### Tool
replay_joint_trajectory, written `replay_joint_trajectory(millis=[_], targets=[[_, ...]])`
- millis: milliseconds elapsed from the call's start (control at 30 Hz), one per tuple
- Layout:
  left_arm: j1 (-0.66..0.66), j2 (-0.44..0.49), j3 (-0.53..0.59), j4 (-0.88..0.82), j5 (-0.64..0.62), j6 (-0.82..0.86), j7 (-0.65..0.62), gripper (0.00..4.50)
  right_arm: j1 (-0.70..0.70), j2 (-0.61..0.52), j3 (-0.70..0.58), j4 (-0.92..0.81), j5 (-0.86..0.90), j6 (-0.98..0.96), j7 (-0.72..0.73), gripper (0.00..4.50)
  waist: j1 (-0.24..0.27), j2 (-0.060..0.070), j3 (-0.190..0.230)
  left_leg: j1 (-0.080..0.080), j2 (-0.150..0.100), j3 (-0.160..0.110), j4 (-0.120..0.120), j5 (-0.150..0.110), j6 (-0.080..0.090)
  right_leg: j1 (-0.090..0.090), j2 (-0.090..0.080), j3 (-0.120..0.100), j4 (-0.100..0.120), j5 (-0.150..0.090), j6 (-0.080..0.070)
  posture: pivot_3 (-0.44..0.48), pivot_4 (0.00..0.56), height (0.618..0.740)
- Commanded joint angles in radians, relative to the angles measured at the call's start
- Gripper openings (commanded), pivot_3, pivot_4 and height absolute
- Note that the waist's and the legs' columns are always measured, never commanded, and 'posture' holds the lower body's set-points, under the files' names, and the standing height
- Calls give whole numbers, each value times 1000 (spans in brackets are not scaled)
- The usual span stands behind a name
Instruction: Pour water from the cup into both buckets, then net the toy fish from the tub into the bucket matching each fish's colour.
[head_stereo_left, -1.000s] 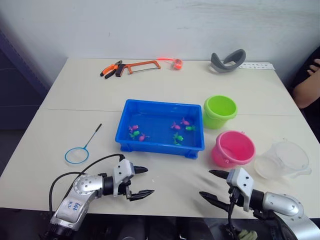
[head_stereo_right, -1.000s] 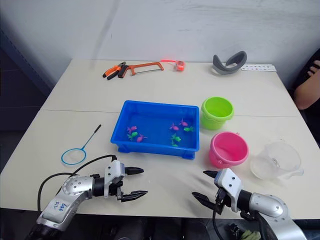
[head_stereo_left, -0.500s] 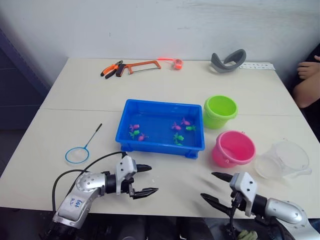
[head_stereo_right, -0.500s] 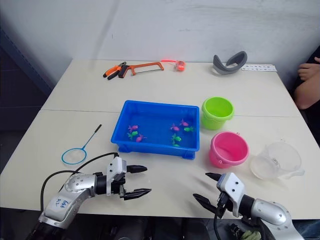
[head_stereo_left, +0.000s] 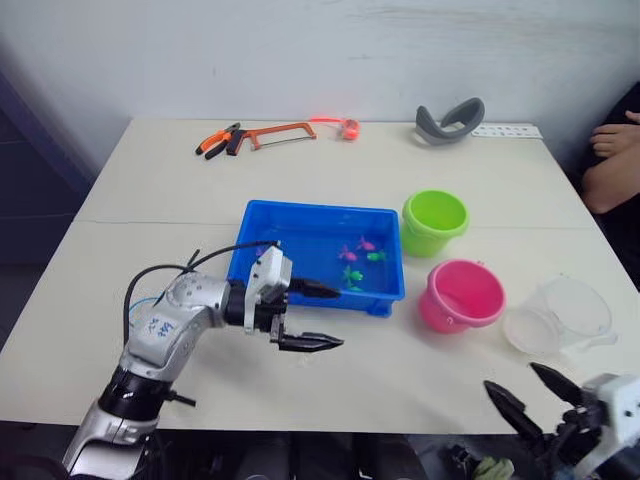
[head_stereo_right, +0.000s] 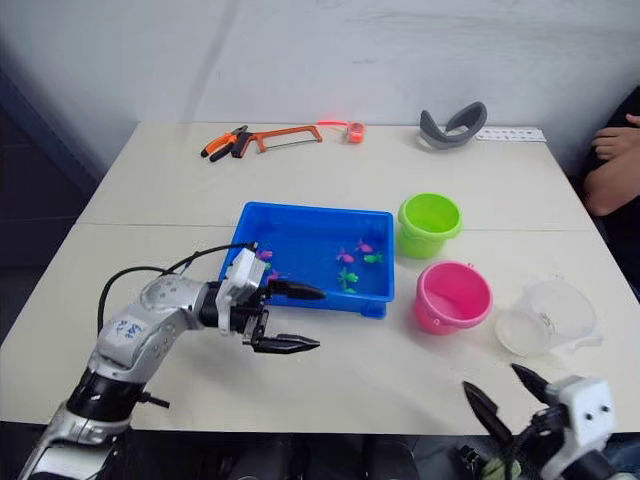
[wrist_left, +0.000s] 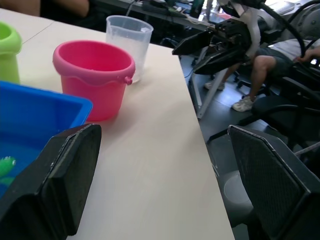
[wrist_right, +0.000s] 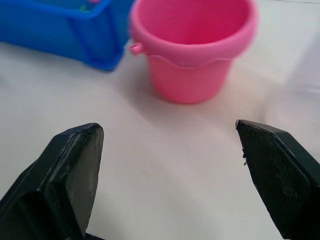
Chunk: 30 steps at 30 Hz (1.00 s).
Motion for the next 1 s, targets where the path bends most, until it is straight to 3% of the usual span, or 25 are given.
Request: replay_joint_trajectory(millis=[33,400,700,1000], targets=[[-96,-35,-11,49,-34,6,-55,4412,9,24,-105,23,44,-3,-47,4500,3,0,0,0,0,0,0,0,0,0,0,0,0,0,0,0,150,740],[-271,-162,-31,152,-11,5,-60,4412,-153,20,-207,235,84,71,-201,4500,4,0,0,-2,-1,0,0,0,1,0,0,0,-1,0,0,0,150,740],[-293,-218,-55,150,31,-20,-28,4412,-320,-32,-209,410,43,111,-289,4500,3,0,0,-2,-1,1,1,1,2,0,1,0,0,0,0,0,150,740],[-287,-217,-49,127,28,-11,-16,4412,-420,-73,-195,474,-24,107,-337,4500,4,1,0,-2,-2,1,1,2,2,0,1,0,0,1,1,0,150,740]])
